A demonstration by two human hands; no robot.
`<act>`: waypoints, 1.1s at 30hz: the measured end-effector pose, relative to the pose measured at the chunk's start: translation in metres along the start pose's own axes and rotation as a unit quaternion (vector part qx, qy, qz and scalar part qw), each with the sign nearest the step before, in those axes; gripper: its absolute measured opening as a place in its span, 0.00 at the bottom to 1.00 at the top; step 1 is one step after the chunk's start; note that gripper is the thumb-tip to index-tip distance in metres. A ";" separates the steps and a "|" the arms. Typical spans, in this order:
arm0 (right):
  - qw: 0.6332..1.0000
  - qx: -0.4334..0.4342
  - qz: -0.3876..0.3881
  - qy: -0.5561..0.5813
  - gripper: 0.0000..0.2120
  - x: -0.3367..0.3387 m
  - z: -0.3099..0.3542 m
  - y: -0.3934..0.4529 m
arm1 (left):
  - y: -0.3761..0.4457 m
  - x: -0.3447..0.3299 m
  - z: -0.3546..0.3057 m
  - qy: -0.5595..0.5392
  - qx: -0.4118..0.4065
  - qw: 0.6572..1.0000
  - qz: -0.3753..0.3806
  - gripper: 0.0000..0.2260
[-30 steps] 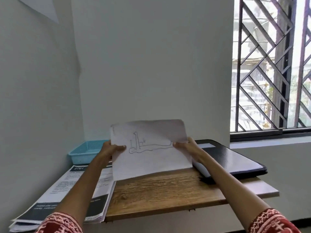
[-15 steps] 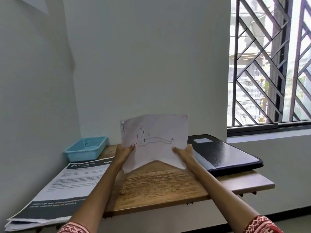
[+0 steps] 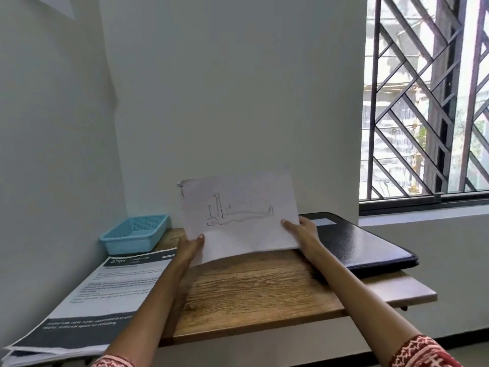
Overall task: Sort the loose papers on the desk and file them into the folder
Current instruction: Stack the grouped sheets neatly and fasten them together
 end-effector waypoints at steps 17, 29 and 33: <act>0.997 0.022 0.071 0.023 0.20 -0.064 0.039 -0.010 | -0.020 -0.024 -0.021 -0.191 -0.003 0.980 0.060 0.12; 0.986 0.072 0.096 -0.118 0.13 -0.093 0.059 -0.036 | -0.024 -0.014 -0.102 -0.043 -0.098 0.993 0.042 0.21; 0.980 0.079 0.114 -0.144 0.08 -0.095 0.036 -0.049 | -0.028 -0.008 -0.066 0.004 -0.095 0.995 0.028 0.19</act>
Point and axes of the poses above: each hand's wrist, its own y-axis towards the middle knuckle, its own x-axis out of the back of the hand, z = x × y, the point moved 9 cm from there along y, towards the middle knuckle, and after that the axes turned 3 degrees about -y, right-handed, at the moved point
